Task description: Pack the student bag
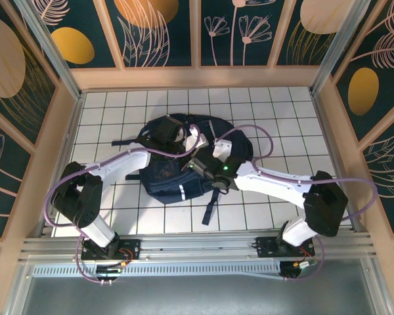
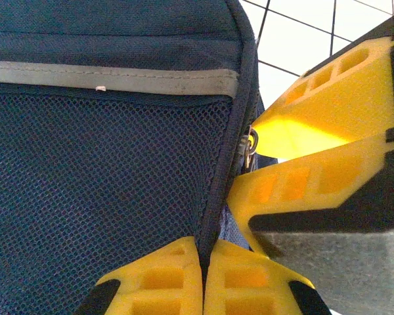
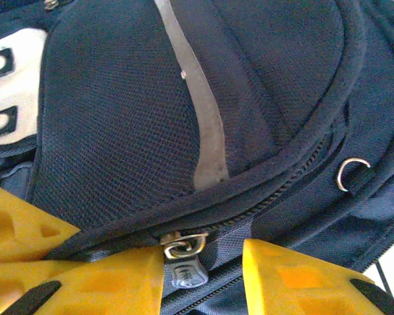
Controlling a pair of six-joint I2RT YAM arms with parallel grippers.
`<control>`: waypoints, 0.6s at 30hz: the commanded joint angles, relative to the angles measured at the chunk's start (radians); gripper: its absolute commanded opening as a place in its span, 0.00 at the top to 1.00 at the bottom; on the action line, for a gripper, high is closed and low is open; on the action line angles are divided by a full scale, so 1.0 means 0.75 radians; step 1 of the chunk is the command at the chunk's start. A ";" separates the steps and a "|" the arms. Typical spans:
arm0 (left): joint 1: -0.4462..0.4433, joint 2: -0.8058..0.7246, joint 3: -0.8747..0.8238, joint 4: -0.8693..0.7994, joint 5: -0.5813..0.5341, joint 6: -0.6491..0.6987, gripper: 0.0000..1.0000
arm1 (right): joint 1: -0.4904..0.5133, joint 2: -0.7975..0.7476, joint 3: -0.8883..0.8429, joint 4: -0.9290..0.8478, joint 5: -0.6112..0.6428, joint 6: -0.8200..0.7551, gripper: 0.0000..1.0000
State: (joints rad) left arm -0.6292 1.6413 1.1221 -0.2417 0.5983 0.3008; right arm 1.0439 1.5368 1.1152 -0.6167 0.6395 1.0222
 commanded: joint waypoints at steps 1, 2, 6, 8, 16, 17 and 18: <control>-0.004 -0.036 -0.011 0.057 0.094 0.013 1.00 | 0.005 0.042 0.081 -0.306 0.234 0.230 0.71; -0.005 -0.044 -0.026 0.065 0.085 0.029 1.00 | 0.006 0.040 0.077 -0.311 0.236 0.225 0.75; 0.001 -0.067 -0.050 0.060 0.060 0.097 1.00 | -0.006 -0.012 0.034 -0.254 0.212 0.142 0.90; 0.005 -0.073 -0.052 0.053 0.048 0.120 1.00 | -0.022 -0.043 0.012 -0.214 0.172 0.081 0.98; 0.020 -0.082 -0.048 0.022 0.059 0.199 1.00 | -0.118 -0.237 -0.186 0.229 -0.210 -0.425 1.00; 0.021 -0.082 -0.047 0.009 0.058 0.217 1.00 | -0.135 -0.267 -0.211 0.284 -0.285 -0.493 1.00; 0.022 -0.082 -0.044 -0.005 0.049 0.244 1.00 | -0.165 -0.298 -0.230 0.328 -0.386 -0.577 1.00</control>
State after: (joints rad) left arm -0.6262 1.6226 1.0882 -0.2222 0.5972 0.4191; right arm 0.9585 1.3754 0.9840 -0.5217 0.5167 0.8074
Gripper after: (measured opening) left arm 0.048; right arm 0.050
